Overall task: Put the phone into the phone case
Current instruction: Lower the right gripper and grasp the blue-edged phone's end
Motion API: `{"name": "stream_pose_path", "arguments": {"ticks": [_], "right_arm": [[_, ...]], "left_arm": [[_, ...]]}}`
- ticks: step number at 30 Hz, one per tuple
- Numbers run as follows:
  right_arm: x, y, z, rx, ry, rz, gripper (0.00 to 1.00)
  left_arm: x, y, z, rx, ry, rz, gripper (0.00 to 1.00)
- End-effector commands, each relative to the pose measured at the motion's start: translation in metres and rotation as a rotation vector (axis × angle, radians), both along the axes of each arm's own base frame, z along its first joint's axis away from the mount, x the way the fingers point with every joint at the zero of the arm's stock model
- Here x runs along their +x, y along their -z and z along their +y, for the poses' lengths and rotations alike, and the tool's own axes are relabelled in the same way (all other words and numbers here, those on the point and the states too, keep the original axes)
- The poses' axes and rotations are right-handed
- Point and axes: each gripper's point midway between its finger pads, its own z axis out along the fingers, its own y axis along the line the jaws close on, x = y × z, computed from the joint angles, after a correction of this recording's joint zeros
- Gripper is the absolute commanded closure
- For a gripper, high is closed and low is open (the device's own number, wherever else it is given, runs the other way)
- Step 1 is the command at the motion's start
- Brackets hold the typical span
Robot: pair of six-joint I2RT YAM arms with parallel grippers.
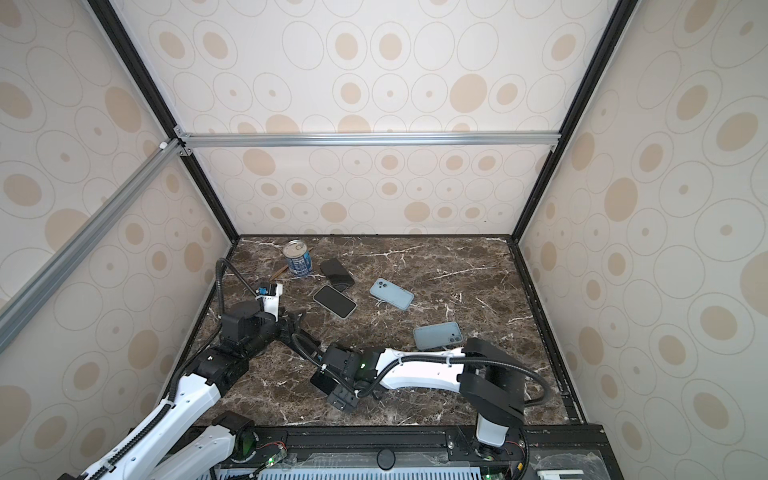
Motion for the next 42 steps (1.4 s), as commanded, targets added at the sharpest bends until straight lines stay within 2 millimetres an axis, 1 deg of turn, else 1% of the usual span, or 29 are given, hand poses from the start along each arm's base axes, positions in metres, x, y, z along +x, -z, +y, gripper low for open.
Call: {"name": "stream_pose_path", "arguments": {"ticks": [1,6,9,15,17,21,22,24,28,34,38,42], "right_arm": [[0.004,0.001,0.009,-0.009,0.027,-0.004,0.01],[0.002,0.017,0.016,-0.029,0.018,0.027,0.01],[0.000,0.030,0.014,-0.086,0.023,0.055,0.01],[-0.005,0.045,0.010,-0.118,0.040,0.088,0.00],[-0.006,0.050,0.006,-0.141,0.044,0.095,0.03],[-0.007,0.057,0.002,-0.179,0.046,0.108,0.13],[-0.008,0.057,0.001,-0.180,0.045,0.111,0.15],[-0.010,0.056,0.002,-0.172,0.043,0.123,0.23],[-0.011,0.055,0.002,-0.163,0.042,0.138,0.29],[-0.005,0.043,0.001,-0.133,0.034,0.117,0.33],[0.002,0.028,0.001,-0.080,0.025,0.059,0.34],[0.007,0.021,-0.004,-0.042,0.041,0.017,0.34]], "left_arm": [[-0.002,0.003,0.009,0.023,-0.046,0.016,0.34],[0.000,0.000,0.016,0.058,-0.072,-0.004,0.33],[-0.001,-0.002,0.020,0.069,-0.087,-0.012,0.34],[-0.004,-0.009,0.026,0.063,-0.112,-0.042,0.33],[-0.004,-0.010,0.026,0.061,-0.112,-0.047,0.33],[-0.004,-0.009,0.026,0.062,-0.114,-0.046,0.33],[-0.005,-0.009,0.025,0.061,-0.110,-0.045,0.33],[-0.004,-0.009,0.025,0.059,-0.110,-0.043,0.33],[-0.004,-0.009,0.025,0.059,-0.108,-0.045,0.33],[-0.004,-0.009,0.022,0.042,-0.096,-0.042,0.33],[-0.004,-0.007,0.012,0.010,-0.058,-0.023,0.33],[-0.001,0.000,0.001,-0.012,-0.017,0.027,0.33]]}}
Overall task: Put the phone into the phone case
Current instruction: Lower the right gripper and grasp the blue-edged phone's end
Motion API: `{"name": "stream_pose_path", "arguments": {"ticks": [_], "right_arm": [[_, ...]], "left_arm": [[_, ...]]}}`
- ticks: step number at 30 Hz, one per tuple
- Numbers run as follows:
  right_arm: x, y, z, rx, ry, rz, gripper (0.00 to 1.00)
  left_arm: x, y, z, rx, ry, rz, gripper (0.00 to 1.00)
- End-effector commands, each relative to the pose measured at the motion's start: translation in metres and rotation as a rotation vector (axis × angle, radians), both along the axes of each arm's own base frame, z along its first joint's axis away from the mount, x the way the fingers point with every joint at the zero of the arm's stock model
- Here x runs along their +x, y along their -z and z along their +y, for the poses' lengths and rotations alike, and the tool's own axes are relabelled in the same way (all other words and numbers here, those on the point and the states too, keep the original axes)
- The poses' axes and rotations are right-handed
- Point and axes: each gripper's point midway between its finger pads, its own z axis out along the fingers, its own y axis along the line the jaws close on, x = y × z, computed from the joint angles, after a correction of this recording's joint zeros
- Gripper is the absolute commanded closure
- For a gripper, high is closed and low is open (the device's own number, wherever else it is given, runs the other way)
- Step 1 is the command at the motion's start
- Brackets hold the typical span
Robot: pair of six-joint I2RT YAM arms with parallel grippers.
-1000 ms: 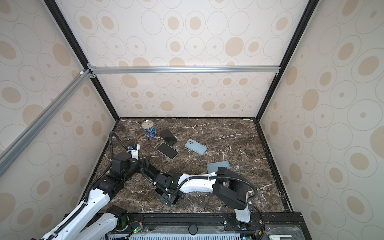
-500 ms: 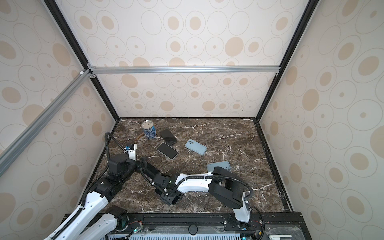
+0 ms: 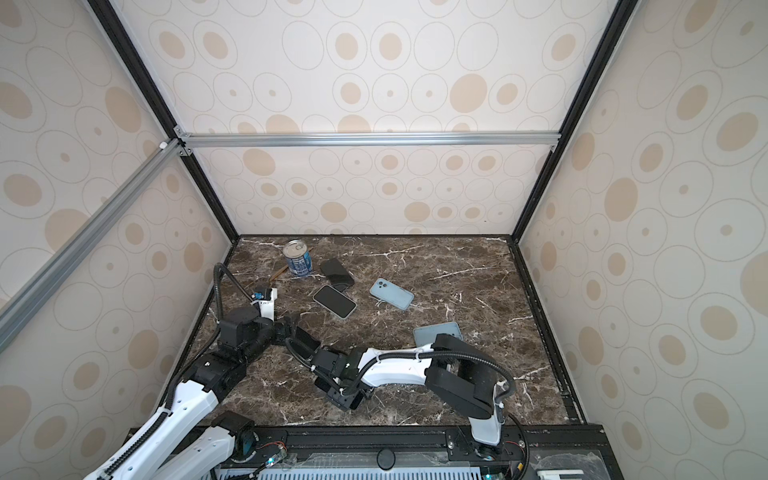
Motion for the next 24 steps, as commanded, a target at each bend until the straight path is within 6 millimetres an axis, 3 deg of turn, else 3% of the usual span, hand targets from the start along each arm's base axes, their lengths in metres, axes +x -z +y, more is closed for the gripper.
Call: {"name": "stream_pose_path", "arguments": {"ticks": [1,12,24], "right_arm": [[0.009,-0.015,-0.006,0.033,0.013,-0.060,0.34],[0.011,-0.012,-0.032,0.047,0.063,-0.076,0.35],[0.018,-0.016,-0.046,0.136,0.104,-0.099,0.35]], "left_arm": [[0.003,-0.003,-0.013,-0.047,0.042,0.030,0.33],[0.014,0.017,-0.040,-0.109,0.129,0.160,0.33],[0.004,0.047,-0.066,-0.234,0.211,0.311,0.33]]}}
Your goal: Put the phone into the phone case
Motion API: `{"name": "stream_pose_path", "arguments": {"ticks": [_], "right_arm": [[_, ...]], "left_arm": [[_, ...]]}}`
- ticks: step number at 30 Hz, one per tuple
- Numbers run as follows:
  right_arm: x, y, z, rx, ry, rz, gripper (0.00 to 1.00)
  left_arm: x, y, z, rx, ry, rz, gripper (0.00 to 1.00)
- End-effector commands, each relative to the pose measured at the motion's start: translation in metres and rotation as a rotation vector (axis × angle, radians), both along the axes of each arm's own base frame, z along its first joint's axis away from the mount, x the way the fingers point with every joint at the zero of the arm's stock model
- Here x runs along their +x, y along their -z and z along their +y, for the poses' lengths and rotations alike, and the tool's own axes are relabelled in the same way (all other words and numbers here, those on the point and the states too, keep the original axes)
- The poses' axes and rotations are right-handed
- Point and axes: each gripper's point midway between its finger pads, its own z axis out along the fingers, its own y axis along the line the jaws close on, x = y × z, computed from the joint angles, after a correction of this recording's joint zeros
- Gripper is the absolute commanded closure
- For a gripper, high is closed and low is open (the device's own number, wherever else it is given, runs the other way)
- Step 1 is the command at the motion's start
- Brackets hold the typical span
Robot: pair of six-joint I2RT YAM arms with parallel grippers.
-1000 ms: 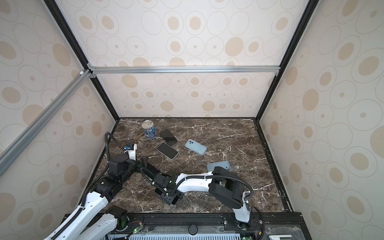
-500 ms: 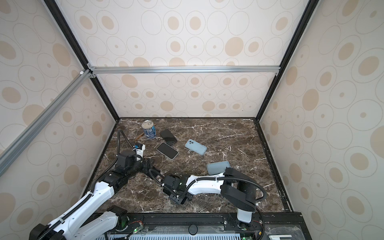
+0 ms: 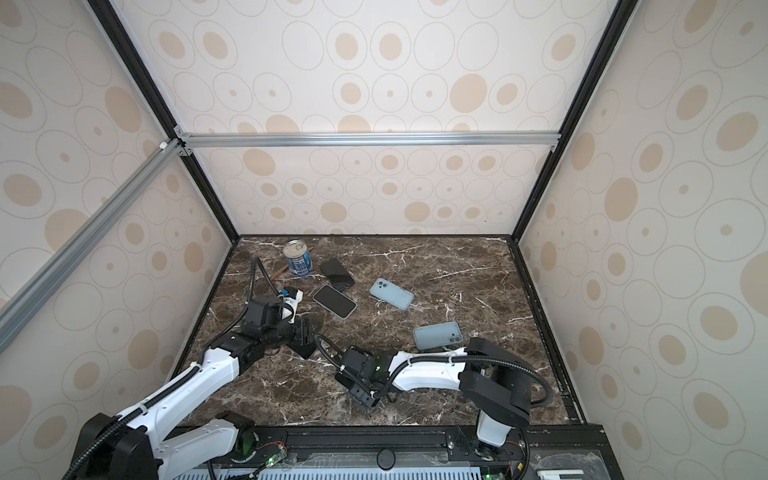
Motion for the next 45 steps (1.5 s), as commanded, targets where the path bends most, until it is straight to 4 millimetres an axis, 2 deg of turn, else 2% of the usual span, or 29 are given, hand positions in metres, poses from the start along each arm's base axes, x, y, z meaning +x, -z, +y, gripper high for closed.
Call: {"name": "stream_pose_path", "arguments": {"ticks": [1,7,12,21,25,34,37,40,45], "right_arm": [[0.008,-0.013,0.006,0.090,0.026,-0.048,0.35],[0.010,-0.016,0.007,0.135,0.025,-0.059,0.35],[0.013,-0.027,0.009,0.174,0.019,-0.093,0.36],[0.022,-0.052,0.013,0.248,0.004,-0.174,0.36],[0.022,-0.053,0.018,0.257,-0.020,-0.176,0.36],[0.024,-0.062,0.025,0.291,-0.031,-0.195,0.36],[0.025,-0.063,0.025,0.293,-0.032,-0.203,0.36],[0.025,-0.064,0.025,0.304,-0.029,-0.210,0.37],[0.025,-0.066,0.028,0.303,-0.044,-0.209,0.37]], "left_arm": [[-0.001,-0.004,-0.013,-0.081,0.027,0.029,0.33],[-0.019,0.023,-0.027,-0.154,0.084,0.158,0.32],[-0.036,0.038,-0.038,-0.213,0.143,0.243,0.33],[-0.045,0.025,-0.055,-0.323,0.227,0.245,0.34],[-0.051,0.028,-0.063,-0.375,0.241,0.278,0.35],[-0.077,0.030,-0.089,-0.446,0.353,0.360,0.42],[-0.082,0.031,-0.095,-0.457,0.381,0.382,0.51],[-0.083,0.030,-0.098,-0.470,0.392,0.397,0.71],[-0.077,0.021,-0.100,-0.491,0.385,0.351,0.91]]}}
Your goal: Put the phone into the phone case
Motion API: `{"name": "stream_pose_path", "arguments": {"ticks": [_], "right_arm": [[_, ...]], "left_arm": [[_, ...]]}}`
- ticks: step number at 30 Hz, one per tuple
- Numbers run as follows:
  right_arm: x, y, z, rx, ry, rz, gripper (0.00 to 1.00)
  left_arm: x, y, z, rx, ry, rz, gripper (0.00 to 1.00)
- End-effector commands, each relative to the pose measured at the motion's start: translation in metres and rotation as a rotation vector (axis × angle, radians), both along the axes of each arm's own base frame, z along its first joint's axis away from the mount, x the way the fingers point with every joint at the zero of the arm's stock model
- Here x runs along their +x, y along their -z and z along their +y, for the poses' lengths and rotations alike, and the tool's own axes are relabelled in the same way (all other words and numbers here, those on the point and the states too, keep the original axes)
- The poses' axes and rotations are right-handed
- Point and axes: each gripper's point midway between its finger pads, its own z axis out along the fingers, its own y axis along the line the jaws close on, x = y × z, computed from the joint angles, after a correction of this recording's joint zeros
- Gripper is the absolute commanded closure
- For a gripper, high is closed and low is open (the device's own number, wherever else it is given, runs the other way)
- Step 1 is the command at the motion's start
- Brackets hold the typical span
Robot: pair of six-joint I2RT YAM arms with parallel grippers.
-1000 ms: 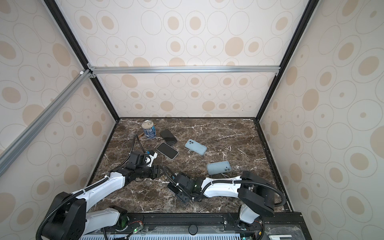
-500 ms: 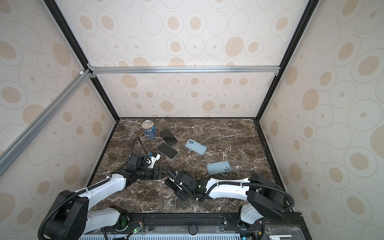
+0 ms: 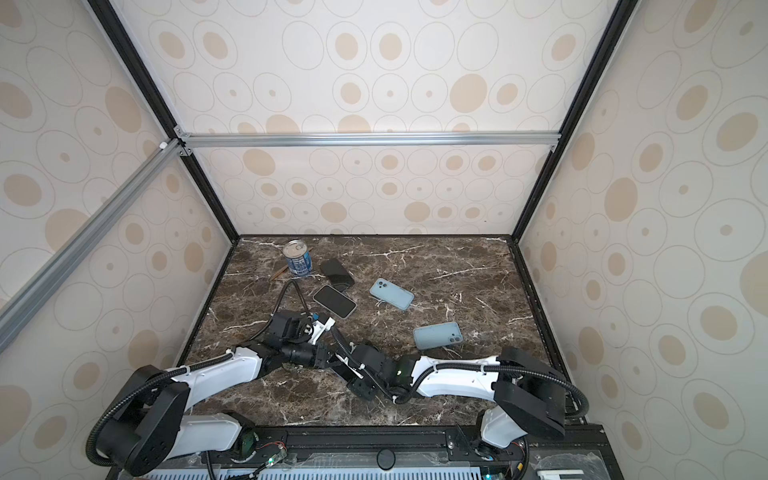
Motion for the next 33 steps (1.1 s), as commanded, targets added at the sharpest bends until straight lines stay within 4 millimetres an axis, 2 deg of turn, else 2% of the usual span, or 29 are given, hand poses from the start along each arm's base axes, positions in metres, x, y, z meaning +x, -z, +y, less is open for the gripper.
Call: {"name": "stream_pose_path", "arguments": {"ticks": [1,3,6,8,11,13,16,21,26,30,33], "right_arm": [[0.009,-0.021,0.011,0.056,-0.001,-0.048,0.37],[0.009,-0.024,0.011,0.058,0.000,-0.049,0.36],[0.011,-0.028,0.011,0.076,0.011,-0.061,0.33],[0.014,-0.036,0.011,0.090,0.021,-0.079,0.25],[0.019,-0.055,0.013,0.107,0.024,-0.118,0.06],[0.023,-0.069,0.014,0.118,0.023,-0.150,0.01],[0.030,-0.099,0.015,0.161,0.031,-0.200,0.01],[0.039,-0.162,0.009,0.282,0.057,-0.302,0.01],[0.048,-0.232,-0.015,0.442,0.123,-0.407,0.01],[0.061,-0.270,-0.042,0.547,0.203,-0.447,0.01],[0.073,-0.291,-0.059,0.622,0.238,-0.445,0.01]], "left_arm": [[0.011,-0.015,-0.005,-0.037,-0.026,-0.055,0.95],[0.013,-0.016,-0.005,-0.044,-0.037,-0.059,1.00],[0.014,-0.017,-0.003,-0.031,-0.051,-0.063,1.00],[0.017,-0.022,-0.001,-0.025,-0.070,-0.083,1.00],[0.025,-0.040,0.002,-0.032,-0.113,-0.149,1.00],[0.033,-0.058,0.003,-0.043,-0.143,-0.208,1.00],[0.046,-0.086,0.006,-0.058,-0.193,-0.295,1.00],[0.068,-0.135,0.010,-0.099,-0.253,-0.416,1.00],[0.090,-0.190,0.027,-0.118,-0.369,-0.583,1.00],[0.104,-0.223,0.039,-0.126,-0.453,-0.652,1.00],[0.104,-0.245,0.040,-0.161,-0.461,-0.700,1.00]]}}
